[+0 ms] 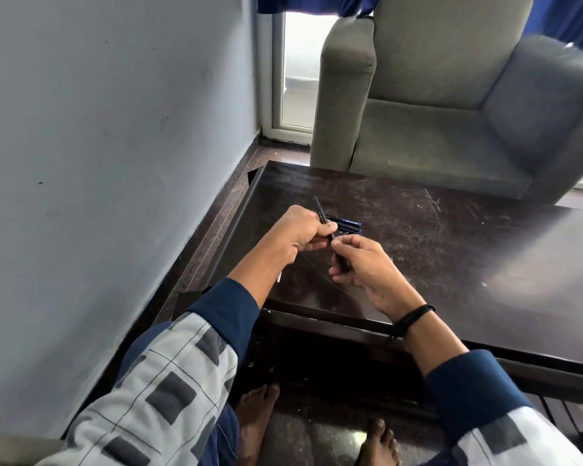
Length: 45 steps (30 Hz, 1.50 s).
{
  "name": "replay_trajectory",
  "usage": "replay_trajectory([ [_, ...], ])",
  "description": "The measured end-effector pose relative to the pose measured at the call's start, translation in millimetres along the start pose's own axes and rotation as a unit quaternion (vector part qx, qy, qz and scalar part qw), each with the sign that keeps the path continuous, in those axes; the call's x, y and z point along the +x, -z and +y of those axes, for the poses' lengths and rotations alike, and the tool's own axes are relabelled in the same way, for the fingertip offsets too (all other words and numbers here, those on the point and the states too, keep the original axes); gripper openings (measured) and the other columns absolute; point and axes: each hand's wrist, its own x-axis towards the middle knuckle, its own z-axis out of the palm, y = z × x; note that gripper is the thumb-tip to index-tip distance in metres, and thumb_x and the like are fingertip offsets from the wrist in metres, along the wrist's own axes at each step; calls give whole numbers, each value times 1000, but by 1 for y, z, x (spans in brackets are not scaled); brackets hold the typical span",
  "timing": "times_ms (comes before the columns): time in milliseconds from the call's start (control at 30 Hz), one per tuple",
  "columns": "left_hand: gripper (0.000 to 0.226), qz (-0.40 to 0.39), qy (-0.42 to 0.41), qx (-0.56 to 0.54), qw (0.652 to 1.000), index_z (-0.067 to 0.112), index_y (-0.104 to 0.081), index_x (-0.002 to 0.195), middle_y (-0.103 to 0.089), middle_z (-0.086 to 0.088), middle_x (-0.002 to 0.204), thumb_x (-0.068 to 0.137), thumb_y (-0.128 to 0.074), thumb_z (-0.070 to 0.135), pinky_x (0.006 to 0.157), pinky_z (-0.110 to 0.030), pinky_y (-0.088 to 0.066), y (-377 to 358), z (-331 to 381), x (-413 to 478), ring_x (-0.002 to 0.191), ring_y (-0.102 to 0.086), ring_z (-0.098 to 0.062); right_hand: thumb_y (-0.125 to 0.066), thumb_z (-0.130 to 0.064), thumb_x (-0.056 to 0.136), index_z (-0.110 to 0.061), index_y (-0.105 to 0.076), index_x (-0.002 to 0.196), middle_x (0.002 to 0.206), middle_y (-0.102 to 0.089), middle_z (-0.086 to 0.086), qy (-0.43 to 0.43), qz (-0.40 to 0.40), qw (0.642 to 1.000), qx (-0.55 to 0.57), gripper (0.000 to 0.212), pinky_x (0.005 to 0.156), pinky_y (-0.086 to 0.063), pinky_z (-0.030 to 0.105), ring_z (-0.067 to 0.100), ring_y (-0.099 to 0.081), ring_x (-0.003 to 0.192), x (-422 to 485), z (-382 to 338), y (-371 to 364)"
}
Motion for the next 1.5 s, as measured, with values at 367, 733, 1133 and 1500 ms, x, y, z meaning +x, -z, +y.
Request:
replay_trajectory([
  [367, 11, -21, -39, -30, 999, -3, -70, 94, -70, -10, 84, 97, -62, 5, 68, -22, -60, -9, -2, 0, 76, -68, -13, -61, -18, 102, -14, -59, 86, 63, -59, 2, 34, 17, 998, 40, 17, 46, -42, 21, 10, -49, 48, -4, -5, 8],
  [733, 10, 5, -4, -61, 998, -2, -69, 100, -71, -8, 83, 97, -62, 4, 66, -23, -60, -9, -5, -2, 73, -68, -13, -60, -13, 102, -12, -64, 87, 59, -61, 2, 26, 22, 999, 16, 16, 48, -46, 21, 10, -50, 48, -3, -5, 4],
  [1133, 12, 52, 2, -91, 994, -1, -66, 93, -70, -8, 73, 99, -58, 5, 54, -21, -59, -6, 0, 2, 58, -68, -10, -57, -6, 103, -13, -69, 109, 60, -58, 4, 48, 7, 999, 3, 15, 46, -44, 20, 14, -48, 52, -6, -7, 4],
  [1500, 18, 71, -16, -162, 984, 5, -59, 90, -72, -6, 59, 104, -53, 14, 56, -23, -60, 25, 11, 1, 57, -73, -14, -68, -34, 91, -31, -69, 113, 103, -75, -3, 90, 113, 877, -459, 23, 78, -43, 32, 26, -68, 102, -3, 8, 5],
])
